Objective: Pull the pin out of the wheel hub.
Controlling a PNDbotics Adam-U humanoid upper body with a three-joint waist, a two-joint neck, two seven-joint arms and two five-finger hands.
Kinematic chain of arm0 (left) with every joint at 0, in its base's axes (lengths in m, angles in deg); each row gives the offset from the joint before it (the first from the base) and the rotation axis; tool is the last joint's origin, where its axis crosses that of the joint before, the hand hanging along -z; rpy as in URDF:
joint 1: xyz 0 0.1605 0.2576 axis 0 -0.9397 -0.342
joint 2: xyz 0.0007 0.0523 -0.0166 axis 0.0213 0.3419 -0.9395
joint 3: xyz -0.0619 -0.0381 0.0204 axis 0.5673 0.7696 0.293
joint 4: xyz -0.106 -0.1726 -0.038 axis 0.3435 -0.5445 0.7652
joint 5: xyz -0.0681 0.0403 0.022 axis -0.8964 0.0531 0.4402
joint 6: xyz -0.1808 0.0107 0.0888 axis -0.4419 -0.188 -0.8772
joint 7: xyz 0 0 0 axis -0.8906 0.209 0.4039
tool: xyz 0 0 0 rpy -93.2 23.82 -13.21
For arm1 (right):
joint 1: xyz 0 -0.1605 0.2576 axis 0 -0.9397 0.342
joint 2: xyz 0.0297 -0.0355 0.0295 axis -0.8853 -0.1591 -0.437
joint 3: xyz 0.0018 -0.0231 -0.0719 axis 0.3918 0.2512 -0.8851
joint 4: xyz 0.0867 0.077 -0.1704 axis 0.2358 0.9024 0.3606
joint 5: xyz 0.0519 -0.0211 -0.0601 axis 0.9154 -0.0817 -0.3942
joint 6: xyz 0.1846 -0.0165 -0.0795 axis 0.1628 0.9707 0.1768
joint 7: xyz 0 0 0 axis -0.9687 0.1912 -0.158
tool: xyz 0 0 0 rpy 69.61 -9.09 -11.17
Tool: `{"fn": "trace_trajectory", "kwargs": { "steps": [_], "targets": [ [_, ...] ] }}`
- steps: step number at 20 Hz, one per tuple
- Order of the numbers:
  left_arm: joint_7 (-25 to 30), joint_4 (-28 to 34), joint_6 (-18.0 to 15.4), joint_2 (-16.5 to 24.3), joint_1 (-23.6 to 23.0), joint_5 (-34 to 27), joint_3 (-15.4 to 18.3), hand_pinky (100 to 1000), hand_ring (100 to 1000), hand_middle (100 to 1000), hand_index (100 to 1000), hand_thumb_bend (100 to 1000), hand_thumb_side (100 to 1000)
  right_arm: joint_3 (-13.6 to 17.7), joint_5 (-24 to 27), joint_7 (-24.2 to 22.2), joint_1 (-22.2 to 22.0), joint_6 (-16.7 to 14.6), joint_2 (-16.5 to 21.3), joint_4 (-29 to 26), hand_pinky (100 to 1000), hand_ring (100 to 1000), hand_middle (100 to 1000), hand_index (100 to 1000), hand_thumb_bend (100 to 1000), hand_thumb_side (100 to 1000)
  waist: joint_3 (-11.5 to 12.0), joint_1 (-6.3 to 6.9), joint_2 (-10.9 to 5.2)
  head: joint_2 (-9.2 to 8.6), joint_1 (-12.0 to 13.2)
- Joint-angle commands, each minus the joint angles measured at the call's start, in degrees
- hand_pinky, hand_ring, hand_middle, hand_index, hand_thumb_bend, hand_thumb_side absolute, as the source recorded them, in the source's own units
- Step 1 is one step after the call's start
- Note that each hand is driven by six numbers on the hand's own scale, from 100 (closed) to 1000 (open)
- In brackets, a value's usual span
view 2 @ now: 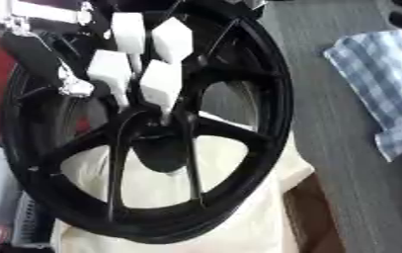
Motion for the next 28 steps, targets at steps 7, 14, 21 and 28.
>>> {"fn": "trace_trajectory", "kwargs": {
  "steps": [7, 14, 21, 28],
  "targets": [
    [-2.8, 1.6, 2.1, 1.1, 0.8, -2.5, 0.7, 572, 451, 417, 482, 117, 120, 0.9, 0.4, 0.4, 0.4, 0.6, 1.0, -0.5, 1000, 1000, 865, 878, 100, 625, -0.1, -0.19, -1.23, -0.38, 0.1],
    [-4.5, 3.5, 4.6, 2.4, 0.2, -4.1, 2.0, 554, 424, 382, 444, 210, 159, 1.1, 0.8, 0.7, 0.2, 0.6, 1.2, -0.5, 1000, 1000, 865, 877, 100, 621, -0.1, -0.31, -1.78, -0.17, -0.2],
    [-6.7, 5.8, 7.2, 3.8, -0.7, -5.6, 3.7, 532, 394, 346, 411, 311, 187, 1.2, 1.5, 1.1, 0.1, 0.6, 1.3, -0.5, 999, 1000, 864, 877, 100, 615, -0.1, -0.58, -2.55, -0.07, -0.3],
    [-8.6, 7.9, 9.0, 6.0, -2.2, -7.3, 6.6, 521, 374, 325, 391, 307, 187, 1.3, 2.2, 1.2, 0.0, 0.2, 1.5, -0.5, 997, 1000, 864, 877, 100, 612, 0.0, -0.94, -3.04, -0.07, -0.3]
  ]
}}
